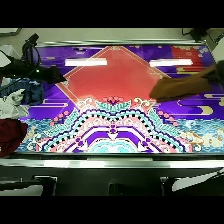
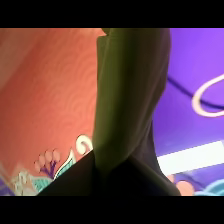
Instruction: Fold the clothes and pants, and hang the long-sleeved shirts on hangers.
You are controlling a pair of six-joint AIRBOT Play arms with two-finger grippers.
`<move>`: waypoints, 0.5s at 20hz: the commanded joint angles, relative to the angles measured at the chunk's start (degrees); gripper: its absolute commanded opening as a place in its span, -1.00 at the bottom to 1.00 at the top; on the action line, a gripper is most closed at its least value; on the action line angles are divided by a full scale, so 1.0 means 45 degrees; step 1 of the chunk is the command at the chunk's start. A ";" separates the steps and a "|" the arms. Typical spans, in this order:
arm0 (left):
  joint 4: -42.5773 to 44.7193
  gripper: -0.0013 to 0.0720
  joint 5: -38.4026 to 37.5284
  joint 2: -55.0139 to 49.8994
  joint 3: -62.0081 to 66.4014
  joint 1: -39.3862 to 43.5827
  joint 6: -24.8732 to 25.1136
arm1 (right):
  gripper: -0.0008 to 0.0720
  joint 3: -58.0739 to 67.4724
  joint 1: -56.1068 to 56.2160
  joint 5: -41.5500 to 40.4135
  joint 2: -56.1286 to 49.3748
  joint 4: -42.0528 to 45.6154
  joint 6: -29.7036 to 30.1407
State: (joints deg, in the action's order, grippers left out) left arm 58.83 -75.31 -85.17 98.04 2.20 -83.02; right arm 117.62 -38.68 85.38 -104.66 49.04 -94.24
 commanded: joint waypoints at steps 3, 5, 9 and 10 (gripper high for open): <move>-0.0073 -0.89 -0.0068 -0.0005 -0.0005 0.0010 -0.0971 | -0.87 -0.0763 -0.4240 0.0097 -0.0058 0.1885 -0.0641; -0.0073 -0.89 -0.0073 -0.0005 -0.0005 0.0010 -0.1195 | -0.87 -0.1258 -0.5212 0.0379 -0.0049 0.3172 -0.0874; -0.0073 -0.89 -0.0053 -0.0015 -0.0005 0.0010 -0.1467 | -0.87 -0.3225 -0.5867 0.1190 0.0442 0.6013 -0.1146; -0.0068 -0.89 -0.0015 -0.0015 -0.0005 0.0010 -0.1467 | -0.87 -0.4167 -0.5867 0.0923 0.1005 0.6581 -0.1360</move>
State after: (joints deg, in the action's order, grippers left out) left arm 58.52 -75.59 -85.19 98.04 2.22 -88.60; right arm 106.32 -62.92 88.53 -103.35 68.58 -98.70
